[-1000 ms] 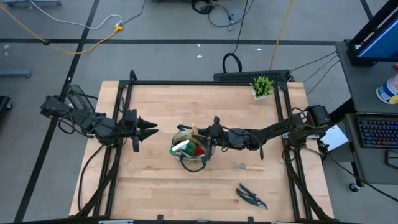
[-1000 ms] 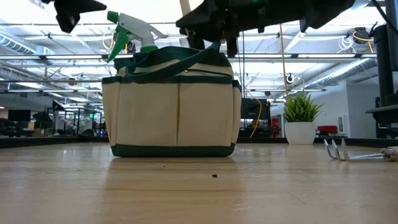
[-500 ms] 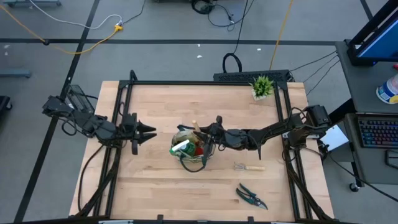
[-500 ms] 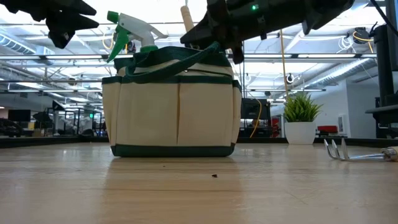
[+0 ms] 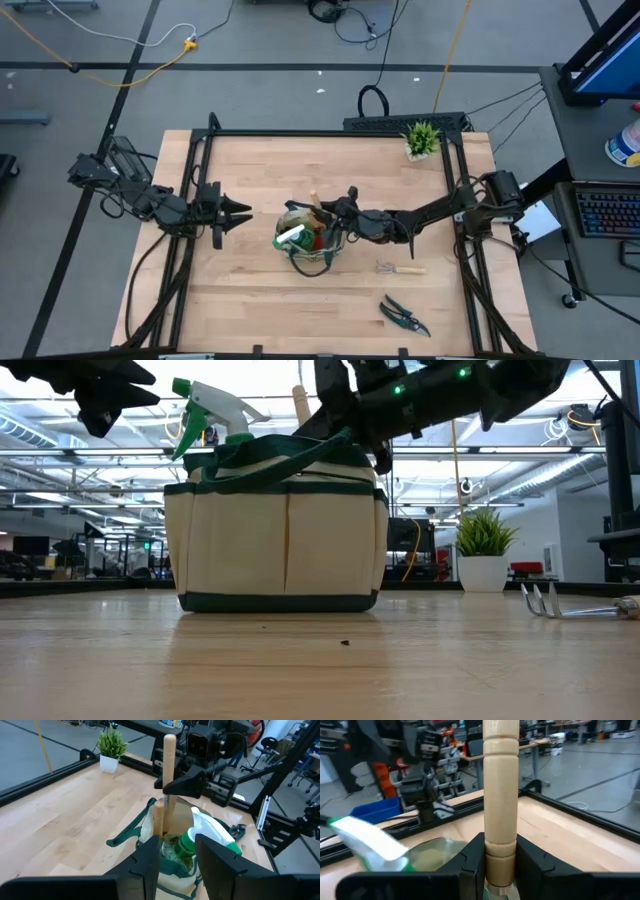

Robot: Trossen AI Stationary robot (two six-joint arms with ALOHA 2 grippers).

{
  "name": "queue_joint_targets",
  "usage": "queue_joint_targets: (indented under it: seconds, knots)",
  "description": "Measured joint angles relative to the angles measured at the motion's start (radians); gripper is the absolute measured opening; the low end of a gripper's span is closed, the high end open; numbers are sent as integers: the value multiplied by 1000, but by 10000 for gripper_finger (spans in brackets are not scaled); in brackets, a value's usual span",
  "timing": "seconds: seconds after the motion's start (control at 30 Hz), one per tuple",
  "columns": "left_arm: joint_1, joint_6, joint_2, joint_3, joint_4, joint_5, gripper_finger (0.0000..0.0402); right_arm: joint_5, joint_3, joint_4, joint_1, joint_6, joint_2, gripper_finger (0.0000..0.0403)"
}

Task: Pick & Place Garden tools in Gardening bag
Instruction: Put the brown trowel into the white gardening bag, then put the brown hand rake into the white gardening bag

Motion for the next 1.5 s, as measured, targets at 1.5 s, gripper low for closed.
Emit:
queue_joint_targets:
  seconds: [1.5]
  knots:
    - [0, 6, 0, 0, -1, 6, 129, 20, 0, -1, 4, -65, 4, 114]
